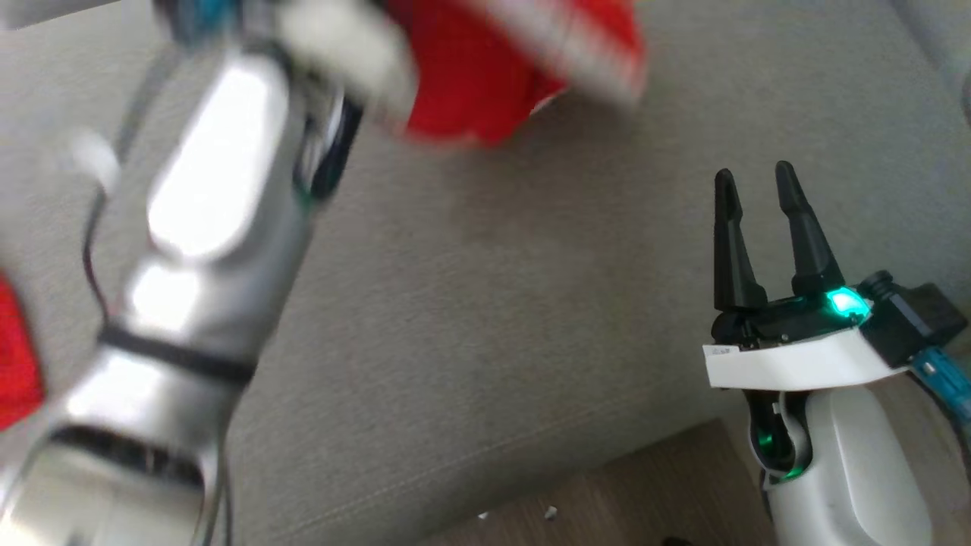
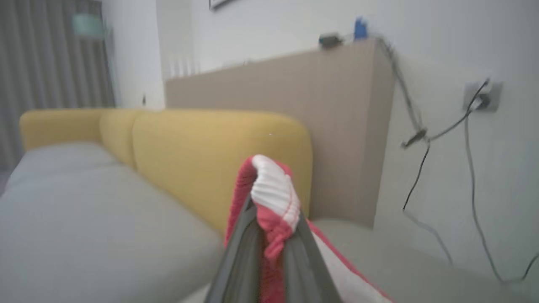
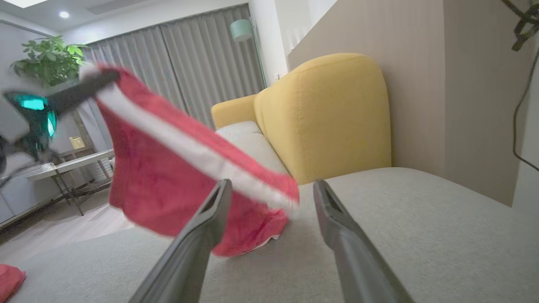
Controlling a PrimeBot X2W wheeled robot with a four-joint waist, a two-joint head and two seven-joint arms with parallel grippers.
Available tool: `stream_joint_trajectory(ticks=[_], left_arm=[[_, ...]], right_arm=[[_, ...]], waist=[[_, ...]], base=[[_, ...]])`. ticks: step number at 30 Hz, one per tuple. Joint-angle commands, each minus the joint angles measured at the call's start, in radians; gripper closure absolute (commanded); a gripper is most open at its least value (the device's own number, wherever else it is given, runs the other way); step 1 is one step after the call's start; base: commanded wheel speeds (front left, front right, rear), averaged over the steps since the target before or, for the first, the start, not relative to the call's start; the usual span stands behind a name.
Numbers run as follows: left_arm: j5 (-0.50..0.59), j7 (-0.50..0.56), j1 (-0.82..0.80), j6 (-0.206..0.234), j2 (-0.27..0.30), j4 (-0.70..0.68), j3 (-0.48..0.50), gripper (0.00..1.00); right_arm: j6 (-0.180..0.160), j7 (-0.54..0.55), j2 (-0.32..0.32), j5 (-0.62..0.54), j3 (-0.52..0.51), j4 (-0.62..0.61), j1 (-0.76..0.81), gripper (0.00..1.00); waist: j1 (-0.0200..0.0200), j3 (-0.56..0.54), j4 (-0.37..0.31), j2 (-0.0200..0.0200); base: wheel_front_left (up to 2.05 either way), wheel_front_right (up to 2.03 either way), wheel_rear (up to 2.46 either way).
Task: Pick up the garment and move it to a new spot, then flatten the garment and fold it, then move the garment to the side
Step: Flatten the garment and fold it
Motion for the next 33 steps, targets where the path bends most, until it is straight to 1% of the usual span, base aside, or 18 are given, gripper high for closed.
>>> stream_joint_trajectory(ticks=[1,5,9,16,26,28,29,30,33], left_arm=[[0.008,-0.005,-0.006,-0.007,0.042,-0.014,0.020,1.00],[0.009,-0.005,0.135,-0.017,0.077,0.075,-0.001,1.00],[0.013,-0.005,0.218,0.002,0.089,0.102,0.014,1.00],[0.015,-0.005,0.310,0.034,0.062,0.100,0.057,1.00],[0.042,-0.005,0.367,0.034,0.026,0.127,0.067,1.00],[0.047,-0.005,0.374,0.040,0.019,0.130,0.073,0.51],[0.050,-0.005,0.379,0.042,0.015,0.131,0.075,0.11],[0.054,-0.005,0.384,0.044,0.013,0.132,0.077,0.00],[0.062,-0.005,0.403,0.047,0.007,0.135,0.085,0.00]], right_arm=[[0.007,-0.007,0.001,-0.013,0.017,-0.032,-0.018,0.00],[0.007,-0.007,0.001,-0.039,-0.002,-0.026,-0.021,0.00],[0.007,-0.007,0.001,-0.069,-0.024,-0.011,-0.027,0.00],[0.007,-0.007,0.001,-0.107,-0.047,0.035,-0.036,0.00],[0.007,-0.007,0.001,-0.116,-0.035,0.054,-0.051,0.00],[0.007,-0.007,0.001,-0.119,-0.037,0.058,-0.047,0.00],[0.007,-0.007,0.001,-0.121,-0.037,0.060,-0.045,0.00],[0.007,-0.007,0.001,-0.121,-0.036,0.063,-0.043,0.00],[0.007,-0.007,0.001,-0.120,-0.034,0.071,-0.041,0.00]], waist=[[0.0000,-0.007,0.036,0.0000],[0.0000,-0.013,0.079,0.0000],[0.0000,-0.015,0.114,0.0000],[0.0000,-0.020,0.159,0.0000],[0.0000,-0.011,0.171,0.0000],[0.0000,-0.012,0.174,0.0000],[0.0000,-0.013,0.174,0.0000],[0.0000,-0.016,0.175,0.0000],[0.0000,-0.030,0.176,0.0000]], base=[[0.00,0.00,0.00],[0.00,0.00,0.00],[0.00,0.00,0.00],[0.00,0.00,0.00],[0.00,0.00,0.00],[0.00,0.00,0.00],[0.00,0.00,0.00],[0.00,0.00,0.00],[0.00,0.00,0.00]])
